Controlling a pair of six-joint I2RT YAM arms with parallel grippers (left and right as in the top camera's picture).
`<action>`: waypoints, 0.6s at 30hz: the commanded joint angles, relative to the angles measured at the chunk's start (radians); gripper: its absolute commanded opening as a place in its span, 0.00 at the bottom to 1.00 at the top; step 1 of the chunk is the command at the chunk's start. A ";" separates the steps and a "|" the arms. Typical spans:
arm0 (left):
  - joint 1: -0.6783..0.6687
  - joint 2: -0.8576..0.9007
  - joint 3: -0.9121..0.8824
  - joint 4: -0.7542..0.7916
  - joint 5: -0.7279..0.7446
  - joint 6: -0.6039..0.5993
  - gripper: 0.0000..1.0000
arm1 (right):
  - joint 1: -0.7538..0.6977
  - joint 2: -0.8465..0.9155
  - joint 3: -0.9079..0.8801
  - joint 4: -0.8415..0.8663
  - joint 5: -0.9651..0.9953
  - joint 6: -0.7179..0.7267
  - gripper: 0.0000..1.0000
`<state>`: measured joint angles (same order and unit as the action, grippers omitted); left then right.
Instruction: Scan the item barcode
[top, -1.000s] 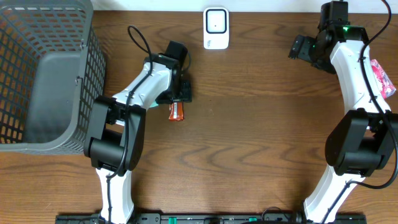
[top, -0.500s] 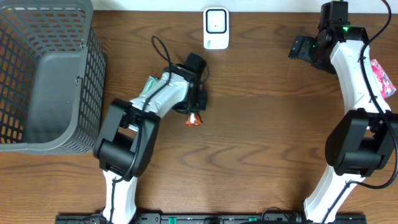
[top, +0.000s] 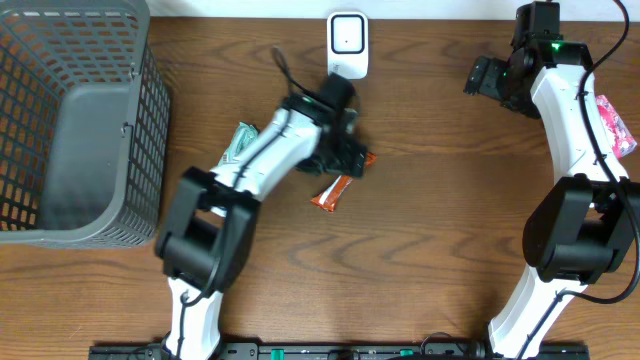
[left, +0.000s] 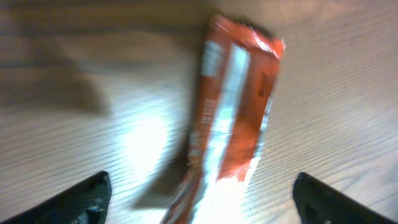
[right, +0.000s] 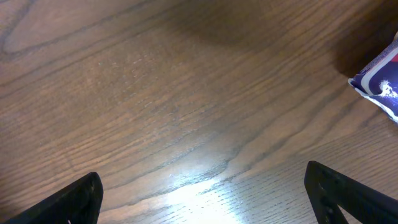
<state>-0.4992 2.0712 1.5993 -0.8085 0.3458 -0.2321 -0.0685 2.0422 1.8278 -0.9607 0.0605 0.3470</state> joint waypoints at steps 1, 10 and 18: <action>0.098 -0.138 0.035 -0.026 0.002 0.014 0.98 | -0.002 -0.002 0.003 0.000 0.013 -0.015 0.99; 0.272 -0.186 0.029 -0.101 -0.134 0.009 0.98 | -0.002 -0.002 0.003 0.068 0.001 0.071 0.99; 0.351 -0.186 0.028 -0.147 -0.169 0.010 0.98 | 0.000 -0.003 0.003 0.105 -0.321 0.208 0.99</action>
<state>-0.1711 1.8778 1.6295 -0.9394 0.2253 -0.2287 -0.0685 2.0422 1.8271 -0.8349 -0.0036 0.4664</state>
